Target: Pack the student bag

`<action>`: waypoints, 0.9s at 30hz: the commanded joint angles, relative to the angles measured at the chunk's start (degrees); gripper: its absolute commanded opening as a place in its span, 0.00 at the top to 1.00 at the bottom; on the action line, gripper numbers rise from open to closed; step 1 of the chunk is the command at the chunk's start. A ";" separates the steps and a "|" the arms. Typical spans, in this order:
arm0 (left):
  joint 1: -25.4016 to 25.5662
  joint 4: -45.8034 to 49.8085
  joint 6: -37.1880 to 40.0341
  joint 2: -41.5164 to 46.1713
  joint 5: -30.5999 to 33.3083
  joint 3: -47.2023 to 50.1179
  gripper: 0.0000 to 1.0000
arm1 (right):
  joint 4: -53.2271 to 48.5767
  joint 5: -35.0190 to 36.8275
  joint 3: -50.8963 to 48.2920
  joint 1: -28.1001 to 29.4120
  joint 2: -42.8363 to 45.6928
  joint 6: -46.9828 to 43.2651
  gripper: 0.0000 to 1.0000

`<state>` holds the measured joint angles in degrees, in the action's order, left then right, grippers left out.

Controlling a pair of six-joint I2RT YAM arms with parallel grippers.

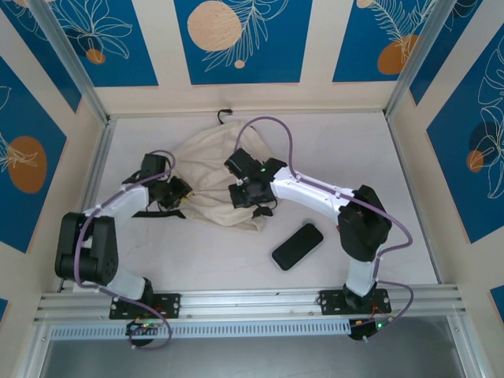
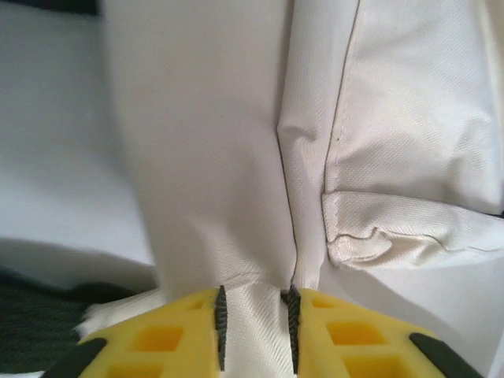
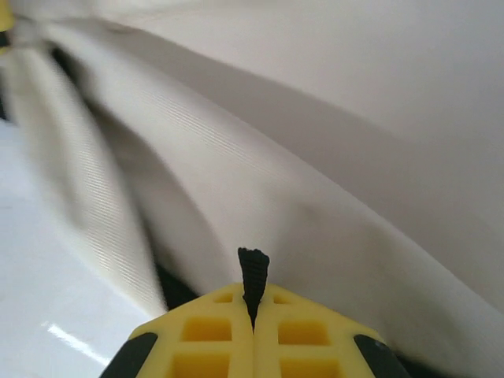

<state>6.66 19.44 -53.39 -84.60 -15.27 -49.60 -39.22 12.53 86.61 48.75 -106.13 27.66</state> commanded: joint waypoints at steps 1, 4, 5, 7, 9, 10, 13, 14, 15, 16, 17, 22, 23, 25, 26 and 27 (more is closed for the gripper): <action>-2.23 7.27 2.48 6.39 4.83 -0.60 0.59 | 6.34 -12.25 5.30 0.28 -4.27 -3.23 1.00; -3.30 11.03 1.81 11.80 5.42 1.23 0.47 | 8.23 -15.67 9.82 0.11 -8.37 -2.22 1.00; -3.34 11.66 1.36 13.45 5.11 1.80 0.45 | 8.28 -16.43 11.16 0.05 -9.43 -2.17 1.00; -3.37 12.33 -0.65 17.45 3.52 3.28 0.40 | 8.34 -17.44 13.47 0.05 -11.28 -1.93 1.00; -3.18 12.48 -2.56 20.32 1.69 4.41 0.37 | 8.60 -18.47 14.98 0.02 -12.41 -1.81 1.00; -3.07 12.07 -3.68 21.48 0.32 5.17 0.36 | 8.86 -18.74 15.56 -0.09 -12.90 -1.58 1.00; -1.71 9.04 -7.38 22.63 -3.53 7.51 0.35 | 9.33 -19.98 17.08 -0.17 -14.06 -1.05 1.00; -1.07 7.99 -8.47 22.48 -4.61 8.13 0.35 | 9.20 -19.96 17.40 -0.24 -14.26 -0.95 1.00; -0.29 6.84 -9.99 22.14 -5.59 8.96 0.34 | 9.33 -19.92 17.46 -0.30 -14.38 -0.81 1.00; 0.71 5.06 -11.39 21.81 -6.48 9.87 0.35 | 9.30 -19.76 17.26 -0.24 -14.27 -0.59 1.00; 1.57 3.73 -12.54 21.51 -6.91 10.57 0.35 | 9.29 -19.49 16.95 -0.25 -14.01 -0.41 1.00; 5.74 -1.26 -16.30 18.53 -6.55 12.66 0.36 | 9.00 -18.30 13.39 -0.45 -11.40 1.03 1.00; 6.26 -1.93 -16.77 18.06 -6.23 12.91 0.37 | 8.96 -18.10 12.65 -0.46 -10.84 1.31 1.00; 7.33 -3.93 -17.79 16.77 -5.66 13.40 0.40 | 8.80 -18.07 11.27 -0.51 -9.79 2.06 1.00; 7.69 -4.46 -17.98 16.15 -5.49 13.40 0.41 | 8.72 -18.19 10.73 -0.48 -9.41 2.34 1.00; 8.00 -5.09 -18.19 15.30 -5.21 13.35 0.42 | 8.60 -18.28 10.07 -0.41 -9.00 2.70 1.00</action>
<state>13.56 18.31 -68.79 -67.85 -20.53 -36.88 -30.57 -4.95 98.24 48.60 -118.80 28.71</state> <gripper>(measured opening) 0.588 0.061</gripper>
